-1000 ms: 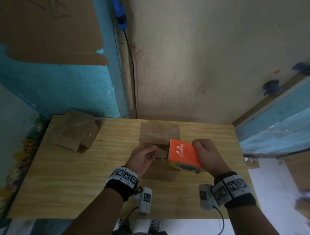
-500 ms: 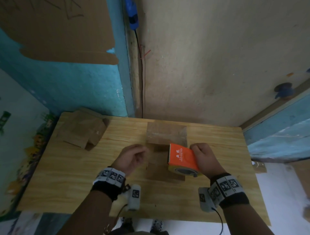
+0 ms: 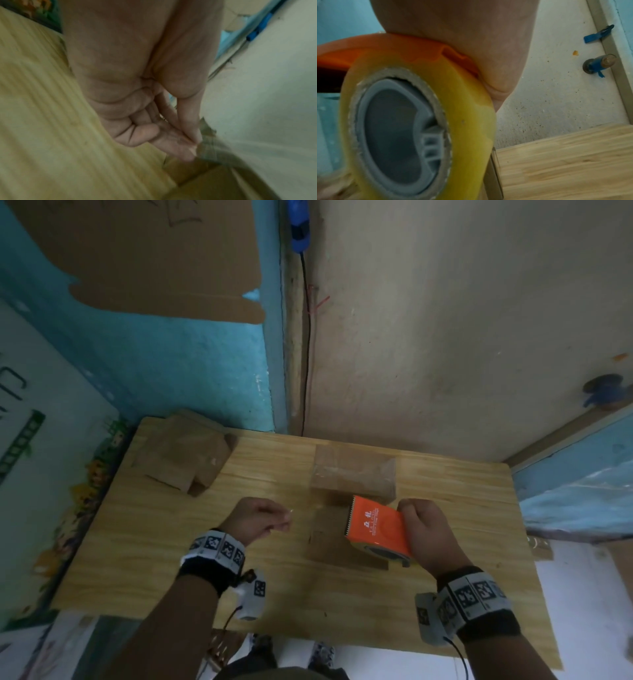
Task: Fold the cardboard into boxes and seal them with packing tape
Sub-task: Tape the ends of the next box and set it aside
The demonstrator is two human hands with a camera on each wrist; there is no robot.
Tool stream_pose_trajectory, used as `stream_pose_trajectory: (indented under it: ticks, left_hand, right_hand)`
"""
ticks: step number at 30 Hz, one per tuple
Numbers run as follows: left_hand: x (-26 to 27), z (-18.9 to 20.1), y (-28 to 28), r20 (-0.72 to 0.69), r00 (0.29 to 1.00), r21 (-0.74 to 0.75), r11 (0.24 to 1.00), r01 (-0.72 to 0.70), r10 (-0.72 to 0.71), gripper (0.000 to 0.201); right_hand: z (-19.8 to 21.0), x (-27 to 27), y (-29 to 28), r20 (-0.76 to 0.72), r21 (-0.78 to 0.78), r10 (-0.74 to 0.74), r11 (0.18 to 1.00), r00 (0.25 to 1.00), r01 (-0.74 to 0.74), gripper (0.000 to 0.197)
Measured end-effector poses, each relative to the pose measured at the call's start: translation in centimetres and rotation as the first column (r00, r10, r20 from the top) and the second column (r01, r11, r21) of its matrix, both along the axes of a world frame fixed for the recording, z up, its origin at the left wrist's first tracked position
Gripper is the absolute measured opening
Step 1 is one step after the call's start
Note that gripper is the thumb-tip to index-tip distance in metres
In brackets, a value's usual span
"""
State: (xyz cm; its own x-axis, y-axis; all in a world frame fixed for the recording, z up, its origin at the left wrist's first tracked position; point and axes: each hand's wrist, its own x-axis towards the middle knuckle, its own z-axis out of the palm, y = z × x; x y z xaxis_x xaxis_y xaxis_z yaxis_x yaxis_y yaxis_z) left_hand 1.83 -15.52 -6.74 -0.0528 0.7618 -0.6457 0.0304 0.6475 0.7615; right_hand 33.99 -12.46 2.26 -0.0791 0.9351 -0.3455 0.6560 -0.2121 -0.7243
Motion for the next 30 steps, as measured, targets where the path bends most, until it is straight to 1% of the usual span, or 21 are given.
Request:
stream_pose_trajectory:
  ticks: [2, 6, 9, 13, 17, 21, 23, 24, 26, 27, 28, 29, 30]
  left_hand:
    - [1.3, -0.8, -0.4, -0.01, 0.999, -0.004, 0.999, -0.032, 0.032, 0.008]
    - [2.3, -1.5, -0.7, -0.022, 0.999, -0.024, 0.999, -0.023, 0.023, 0.008]
    - [2.7, -2.0, -0.8, -0.025, 1.0, -0.068, 0.998, -0.018, 0.017, 0.007]
    - [4.2, -2.5, -1.1, -0.02, 1.0, -0.128, 0.992, 0.015, -0.017, 0.005]
    - [5.9, -1.7, -0.5, 0.003, 0.994, -0.261, 0.96, -0.103, 0.107, 0.004]
    - [6.9, -1.0, 0.1, -0.055, 0.993, -0.284, 0.952, -0.116, 0.104, 0.009]
    - [7.5, -1.2, 0.5, -0.071, 0.991, -0.301, 0.945, -0.128, 0.112, 0.007]
    - [7.6, -1.2, 0.8, -0.09, 0.991, -0.332, 0.935, -0.126, 0.102, 0.028]
    - [6.9, -1.8, 1.2, -0.182, 0.981, -0.356, 0.926, -0.126, 0.064, 0.095]
    - [6.5, -1.8, 1.4, -0.224, 0.974, -0.326, 0.939, -0.112, 0.038, 0.103]
    - [6.3, -1.5, 1.4, -0.25, 0.968, -0.292, 0.955, -0.059, -0.017, 0.078]
    - [6.5, -1.4, 1.2, -0.23, 0.972, -0.267, 0.964, -0.007, -0.056, 0.033]
    - [6.8, -2.0, 1.0, -0.198, 0.977, -0.26, 0.965, 0.03, -0.084, 0.013]
  right_hand:
    - [0.1, -0.4, -0.1, 0.029, 0.022, 0.019, 1.0, 0.999, -0.019, 0.045]
    - [0.6, -1.4, -0.2, 0.092, 0.059, 0.045, 0.997, 0.995, -0.05, 0.046]
    - [0.8, -2.2, -0.1, 0.142, 0.095, 0.085, 0.99, 0.986, -0.1, 0.051]
    - [1.1, -2.6, 0.0, 0.171, 0.111, 0.1, 0.987, 0.98, -0.12, 0.045]
    - [1.1, -2.8, -0.3, 0.181, 0.142, 0.101, 0.982, 0.978, -0.127, 0.047]
    - [1.1, -3.1, -0.3, 0.193, 0.138, 0.107, 0.981, 0.975, -0.135, 0.045]
    - [1.1, -3.1, -0.3, 0.197, 0.129, 0.111, 0.982, 0.974, -0.138, 0.043]
    - [1.0, -3.0, -0.3, 0.192, 0.124, 0.111, 0.983, 0.975, -0.136, 0.042]
    - [1.1, -3.0, -0.4, 0.192, 0.121, 0.116, 0.983, 0.975, -0.141, 0.042]
    - [1.2, -3.1, -0.4, 0.198, 0.128, 0.117, 0.981, 0.973, -0.144, 0.043]
    - [1.3, -3.1, -0.4, 0.203, 0.137, 0.117, 0.98, 0.972, -0.147, 0.043]
    - [1.4, -3.1, -0.4, 0.205, 0.143, 0.116, 0.979, 0.972, -0.148, 0.043]
    - [1.5, -3.1, -0.4, 0.204, 0.147, 0.117, 0.978, 0.972, -0.149, 0.043]
